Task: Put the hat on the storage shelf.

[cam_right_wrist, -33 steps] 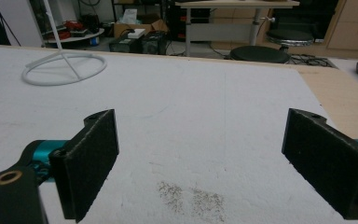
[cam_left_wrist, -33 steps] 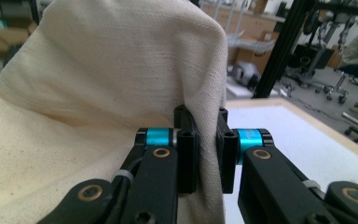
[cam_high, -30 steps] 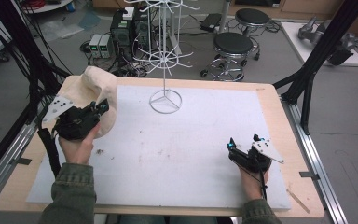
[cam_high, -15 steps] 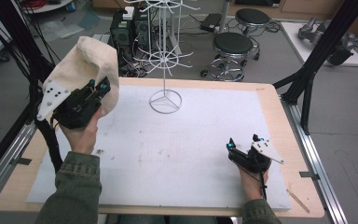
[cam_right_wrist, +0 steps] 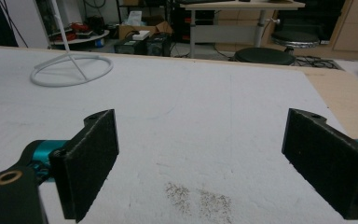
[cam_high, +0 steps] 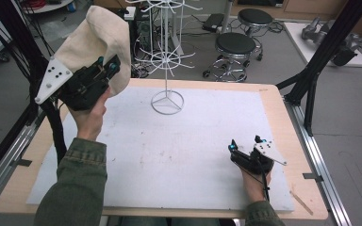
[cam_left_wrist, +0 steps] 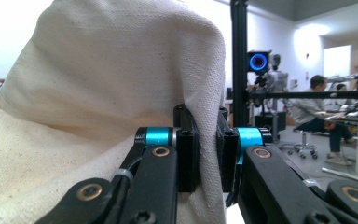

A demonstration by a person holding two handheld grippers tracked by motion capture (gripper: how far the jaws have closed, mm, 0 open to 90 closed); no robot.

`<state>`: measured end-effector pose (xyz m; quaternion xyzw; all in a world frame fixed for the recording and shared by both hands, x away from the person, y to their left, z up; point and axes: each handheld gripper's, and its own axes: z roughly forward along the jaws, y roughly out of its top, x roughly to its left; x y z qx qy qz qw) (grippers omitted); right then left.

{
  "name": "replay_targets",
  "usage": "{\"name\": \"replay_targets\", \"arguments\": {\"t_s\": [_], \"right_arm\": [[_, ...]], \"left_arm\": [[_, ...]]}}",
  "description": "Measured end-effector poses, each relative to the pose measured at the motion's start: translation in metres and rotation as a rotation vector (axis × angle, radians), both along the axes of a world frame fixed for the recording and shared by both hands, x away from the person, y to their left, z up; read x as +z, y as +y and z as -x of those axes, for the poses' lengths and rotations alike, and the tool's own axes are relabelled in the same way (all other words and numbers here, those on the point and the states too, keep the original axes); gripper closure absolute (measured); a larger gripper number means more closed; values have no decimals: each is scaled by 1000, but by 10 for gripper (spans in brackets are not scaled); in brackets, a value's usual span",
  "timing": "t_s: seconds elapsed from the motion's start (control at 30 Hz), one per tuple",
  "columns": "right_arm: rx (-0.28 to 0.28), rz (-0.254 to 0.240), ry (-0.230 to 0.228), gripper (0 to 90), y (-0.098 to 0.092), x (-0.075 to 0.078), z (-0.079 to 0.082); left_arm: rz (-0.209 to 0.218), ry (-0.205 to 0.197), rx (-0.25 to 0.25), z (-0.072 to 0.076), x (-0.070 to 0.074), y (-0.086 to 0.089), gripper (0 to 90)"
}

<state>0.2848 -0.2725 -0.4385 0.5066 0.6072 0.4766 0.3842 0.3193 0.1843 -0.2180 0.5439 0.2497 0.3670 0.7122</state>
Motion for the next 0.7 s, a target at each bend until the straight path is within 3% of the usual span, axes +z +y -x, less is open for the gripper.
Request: {"name": "replay_targets", "arguments": {"t_s": [0.47, 0.7], "right_arm": [[7, 0, 4, 99, 0, 0, 0], [17, 0, -2, 99, 1, 1, 2]], "left_arm": [[-20, -103, -53, -24, 61, -26, 826], [-26, -123, -46, -38, 78, -38, 826]]}}
